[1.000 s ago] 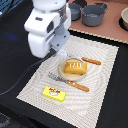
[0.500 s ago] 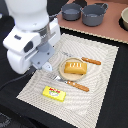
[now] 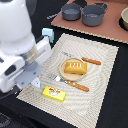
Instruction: Interact with the objects in diverse but meaningful ways.
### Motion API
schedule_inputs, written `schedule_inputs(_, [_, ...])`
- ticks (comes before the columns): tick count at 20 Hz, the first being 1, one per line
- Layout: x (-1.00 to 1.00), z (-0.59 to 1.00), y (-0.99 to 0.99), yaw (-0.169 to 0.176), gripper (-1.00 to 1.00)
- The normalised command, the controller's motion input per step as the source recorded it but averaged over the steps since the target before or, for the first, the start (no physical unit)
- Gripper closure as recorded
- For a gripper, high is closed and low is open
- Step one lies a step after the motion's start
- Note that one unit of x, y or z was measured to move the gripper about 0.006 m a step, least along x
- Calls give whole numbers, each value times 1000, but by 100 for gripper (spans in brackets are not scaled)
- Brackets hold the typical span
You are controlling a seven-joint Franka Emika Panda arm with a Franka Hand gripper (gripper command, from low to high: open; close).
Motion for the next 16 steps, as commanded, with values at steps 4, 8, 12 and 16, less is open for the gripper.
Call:
schedule_inputs(4, [491, -169, 173, 0, 100])
schedule_inputs(8, [424, -209, 226, 0, 100])
schedule_inputs(12, [291, -318, 45, 1, 100])
schedule_inputs(16, [121, -356, -28, 1, 100])
